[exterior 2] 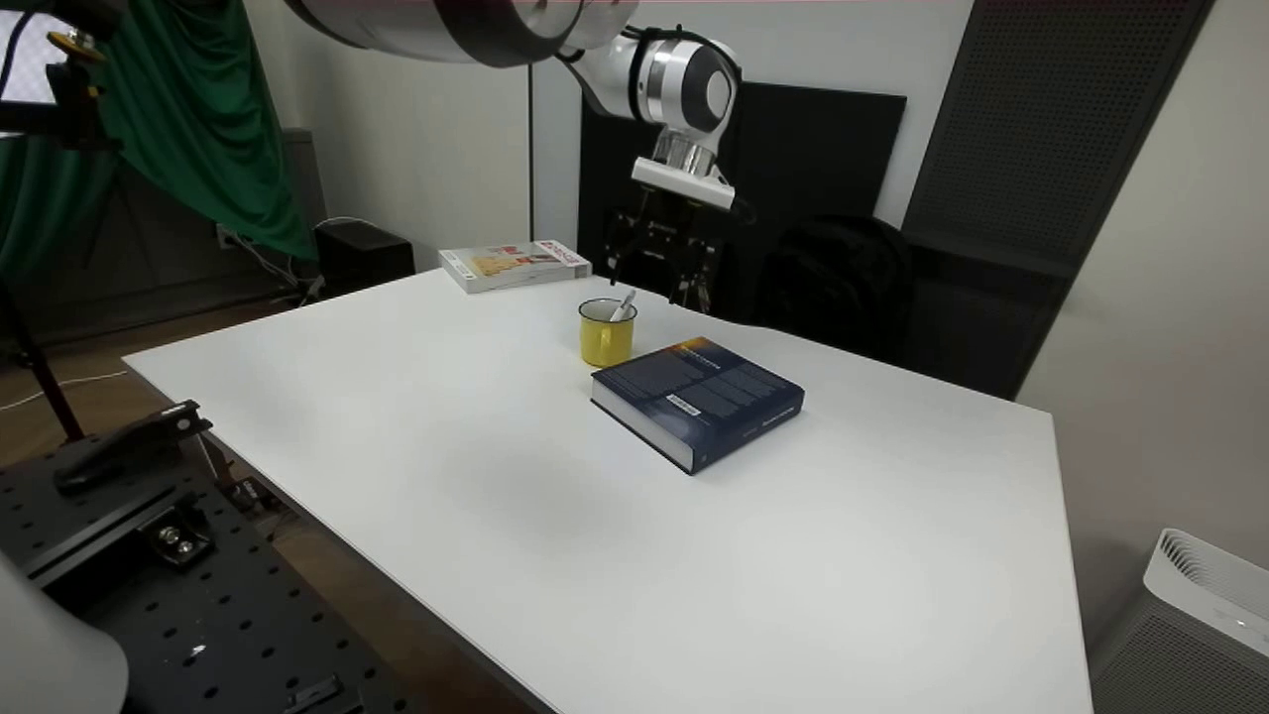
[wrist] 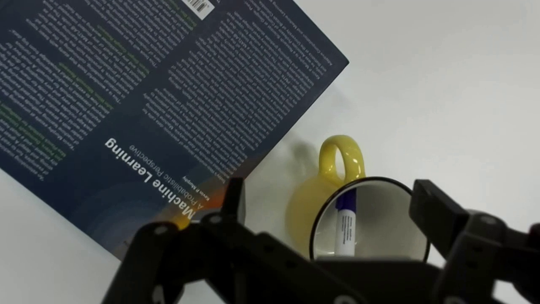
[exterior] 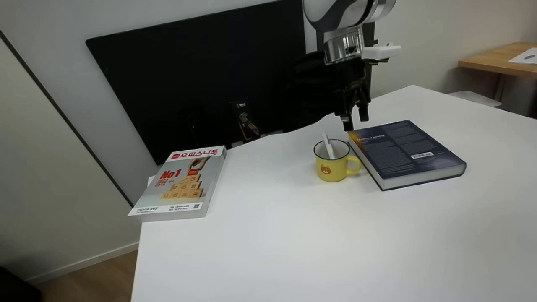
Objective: Place the marker on the table
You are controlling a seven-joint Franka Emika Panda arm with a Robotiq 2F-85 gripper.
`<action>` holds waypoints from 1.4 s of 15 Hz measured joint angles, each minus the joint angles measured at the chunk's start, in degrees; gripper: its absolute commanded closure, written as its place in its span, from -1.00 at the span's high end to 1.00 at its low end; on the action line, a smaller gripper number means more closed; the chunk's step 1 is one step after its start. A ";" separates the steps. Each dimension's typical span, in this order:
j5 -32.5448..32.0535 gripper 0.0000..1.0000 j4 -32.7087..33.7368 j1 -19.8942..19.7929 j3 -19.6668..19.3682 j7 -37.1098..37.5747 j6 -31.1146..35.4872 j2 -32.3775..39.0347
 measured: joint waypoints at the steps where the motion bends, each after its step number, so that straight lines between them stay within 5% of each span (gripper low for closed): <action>1: 0.01 1.00 -0.01 0.10 0.05 -0.12 0.16 0.71; 6: 0.01 1.00 0.00 1.67 0.80 -0.32 2.79 3.38; 14: -1.74 1.00 0.17 4.18 0.07 -0.61 16.43 3.79; 21: -2.88 1.00 0.17 4.60 -0.45 -0.65 17.24 3.86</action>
